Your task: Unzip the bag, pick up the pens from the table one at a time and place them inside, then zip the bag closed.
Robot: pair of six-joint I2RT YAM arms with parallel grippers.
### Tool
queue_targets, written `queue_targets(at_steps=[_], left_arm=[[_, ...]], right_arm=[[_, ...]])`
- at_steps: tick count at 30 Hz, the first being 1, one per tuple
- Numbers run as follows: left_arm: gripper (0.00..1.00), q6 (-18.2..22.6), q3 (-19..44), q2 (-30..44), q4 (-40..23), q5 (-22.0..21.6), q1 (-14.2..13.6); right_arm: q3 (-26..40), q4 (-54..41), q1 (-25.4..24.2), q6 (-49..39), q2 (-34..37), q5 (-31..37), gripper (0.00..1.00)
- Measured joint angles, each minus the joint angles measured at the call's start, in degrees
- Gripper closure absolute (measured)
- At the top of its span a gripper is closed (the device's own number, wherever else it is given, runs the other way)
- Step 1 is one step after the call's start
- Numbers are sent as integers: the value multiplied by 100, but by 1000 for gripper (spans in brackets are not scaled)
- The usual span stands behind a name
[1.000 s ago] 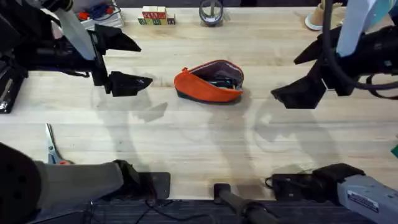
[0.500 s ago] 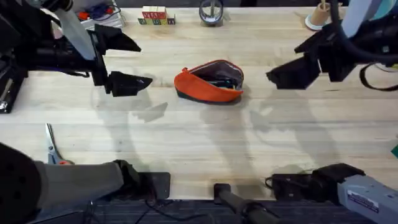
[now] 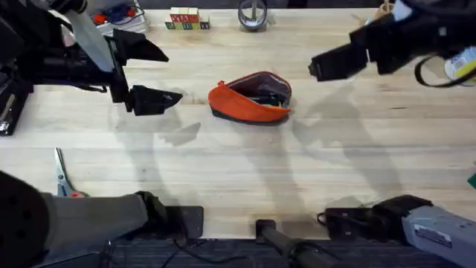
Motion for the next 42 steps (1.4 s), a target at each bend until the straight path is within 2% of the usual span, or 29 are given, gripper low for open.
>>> queue_targets(at_steps=[10,19,30,42], left_arm=[[8,0,0,0,0,0,0],[7,0,0,0,0,0,0],[7,0,0,0,0,0,0],[7,0,0,0,0,0,0]], right_arm=[[914,-234,687,354,835,700,6],[1560,-147,1279,424,1707,874,6],[1602,432,1569,561,2346,887,6],[1604,723,1591,662,2542,885,6]])
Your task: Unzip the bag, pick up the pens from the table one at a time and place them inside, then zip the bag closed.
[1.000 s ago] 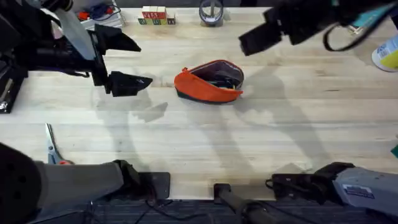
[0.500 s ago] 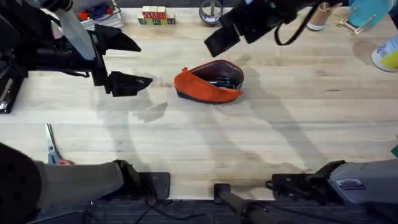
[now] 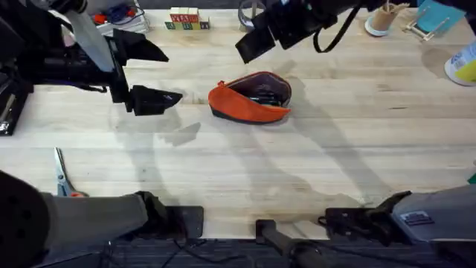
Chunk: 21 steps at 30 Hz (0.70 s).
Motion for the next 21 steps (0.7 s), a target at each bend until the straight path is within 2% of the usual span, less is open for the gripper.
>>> queue_targets(at_steps=[10,21], left_arm=[[7,0,0,0,0,0,0],[7,0,0,0,0,0,0]], right_arm=[[2,281,67,83,0,2,5],[9,999,611,103,14,3,5]])
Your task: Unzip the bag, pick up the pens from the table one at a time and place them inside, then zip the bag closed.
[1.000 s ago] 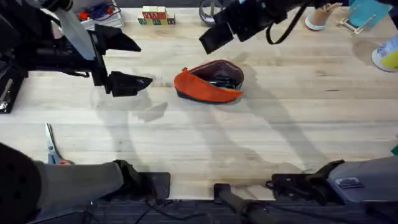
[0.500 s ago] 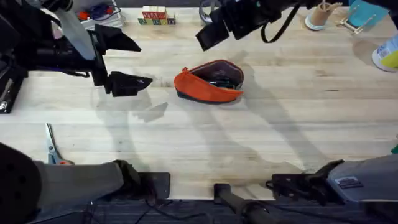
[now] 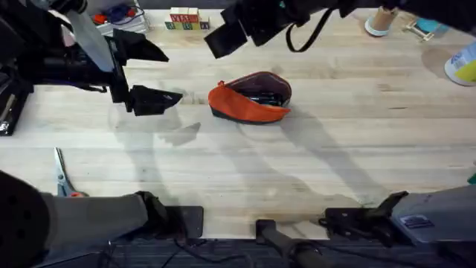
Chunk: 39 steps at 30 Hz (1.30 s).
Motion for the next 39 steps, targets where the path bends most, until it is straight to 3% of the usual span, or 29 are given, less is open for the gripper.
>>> queue_targets(at_steps=[18,26,31,39], left_arm=[[7,0,0,0,0,0,0],[7,0,0,0,1,0,0],[7,0,0,0,0,0,0],[7,0,0,0,0,0,0]], right_arm=[[13,459,178,411,654,60,5],[13,443,347,474,954,476,5],[144,198,523,492,1054,758,5],[898,-687,585,672,1694,880,5]])
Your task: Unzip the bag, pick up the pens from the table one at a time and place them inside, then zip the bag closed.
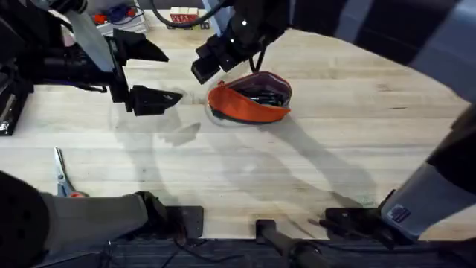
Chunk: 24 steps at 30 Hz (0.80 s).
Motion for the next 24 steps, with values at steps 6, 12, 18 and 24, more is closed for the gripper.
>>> queue_targets(at_steps=[6,12,18,24], left_arm=[[8,0,0,0,0,0,0],[7,0,0,0,0,0,0],[7,0,0,0,0,0,0],[8,0,0,0,0,0,0]], right_arm=[[374,-300,4,77,333,0,6],[407,-416,4,257,363,0,7],[409,-445,7,350,363,-7,28],[409,-451,36,377,369,-102,70]])
